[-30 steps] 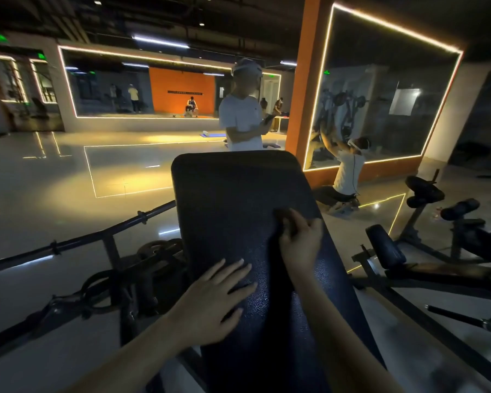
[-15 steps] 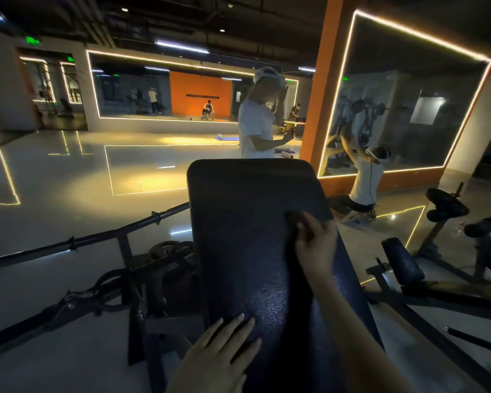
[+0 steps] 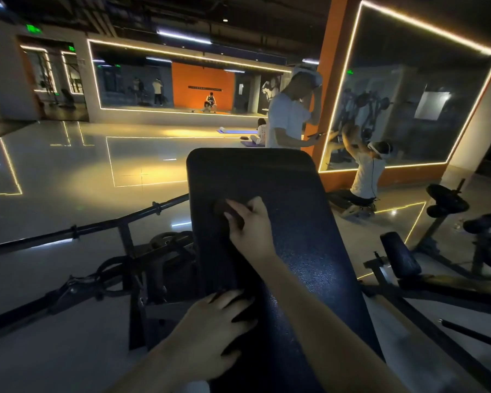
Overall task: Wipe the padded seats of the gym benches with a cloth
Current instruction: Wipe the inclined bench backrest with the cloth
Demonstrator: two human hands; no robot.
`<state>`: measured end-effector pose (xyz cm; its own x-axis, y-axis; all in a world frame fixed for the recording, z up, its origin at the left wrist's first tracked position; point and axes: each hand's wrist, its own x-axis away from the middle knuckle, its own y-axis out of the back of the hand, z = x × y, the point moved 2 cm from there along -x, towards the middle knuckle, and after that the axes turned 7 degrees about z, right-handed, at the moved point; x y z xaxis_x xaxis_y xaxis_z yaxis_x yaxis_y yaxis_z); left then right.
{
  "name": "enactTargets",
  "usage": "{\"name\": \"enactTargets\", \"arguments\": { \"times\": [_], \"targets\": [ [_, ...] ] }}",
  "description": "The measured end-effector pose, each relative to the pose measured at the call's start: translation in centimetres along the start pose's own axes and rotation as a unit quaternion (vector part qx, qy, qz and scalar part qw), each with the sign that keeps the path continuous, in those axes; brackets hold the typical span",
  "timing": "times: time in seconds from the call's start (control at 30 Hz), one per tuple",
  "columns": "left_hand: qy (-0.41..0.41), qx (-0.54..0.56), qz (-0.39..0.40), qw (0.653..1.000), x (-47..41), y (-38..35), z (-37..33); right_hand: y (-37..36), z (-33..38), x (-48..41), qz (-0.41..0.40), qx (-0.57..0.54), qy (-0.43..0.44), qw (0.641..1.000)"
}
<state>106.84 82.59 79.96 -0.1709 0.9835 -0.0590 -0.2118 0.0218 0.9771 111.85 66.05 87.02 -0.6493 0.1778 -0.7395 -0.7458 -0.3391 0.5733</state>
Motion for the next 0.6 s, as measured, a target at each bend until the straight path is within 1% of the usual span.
{"name": "enactTargets", "arguments": {
  "times": [0.03,0.1,0.13,0.23,0.3,0.37,0.4,0.43,0.47,0.5,0.53,0.6],
  "targets": [
    [-0.008,-0.006,-0.009,1.000,-0.2,-0.1,0.1,0.1,0.1,-0.1,0.019,0.010,0.007,1.000],
    [-0.007,-0.017,-0.024,1.000,-0.4,-0.2,0.0,0.5,-0.1,-0.1,0.014,0.030,0.028,0.999],
    [-0.006,-0.016,-0.016,1.000,-0.4,-0.1,-0.2,0.9,-0.7,0.0,0.010,0.039,0.031,0.999],
    [0.000,-0.011,-0.007,1.000,-0.3,0.2,-0.2,2.3,-3.1,1.0,-0.015,0.056,-0.014,0.998],
    [0.012,0.007,0.010,1.000,-0.1,0.5,-0.2,3.8,-5.2,1.4,-0.054,0.055,-0.095,0.993],
    [0.017,0.029,0.036,0.999,-0.2,0.7,-0.3,4.9,-6.7,1.7,-0.089,0.025,-0.217,0.972],
    [0.021,0.036,0.038,0.998,-0.2,0.7,-0.2,5.0,-6.8,1.8,-0.100,0.012,-0.257,0.961],
    [0.029,0.043,0.032,0.998,-0.2,0.6,-0.1,4.7,-6.5,1.8,-0.104,0.003,-0.272,0.957],
    [0.031,0.045,0.018,0.998,-0.1,0.5,-0.1,4.3,-5.8,1.9,-0.095,0.000,-0.274,0.957],
    [0.020,0.046,0.010,0.999,-0.1,0.5,-0.2,3.7,-4.7,2.0,-0.088,0.002,-0.257,0.962],
    [0.003,0.032,0.001,0.999,-0.1,0.5,-0.2,3.0,-3.6,2.2,-0.080,0.002,-0.228,0.970],
    [-0.014,-0.002,0.012,1.000,-0.3,0.7,-0.4,1.2,-1.3,3.2,-0.053,-0.003,-0.151,0.987]
  ]
}}
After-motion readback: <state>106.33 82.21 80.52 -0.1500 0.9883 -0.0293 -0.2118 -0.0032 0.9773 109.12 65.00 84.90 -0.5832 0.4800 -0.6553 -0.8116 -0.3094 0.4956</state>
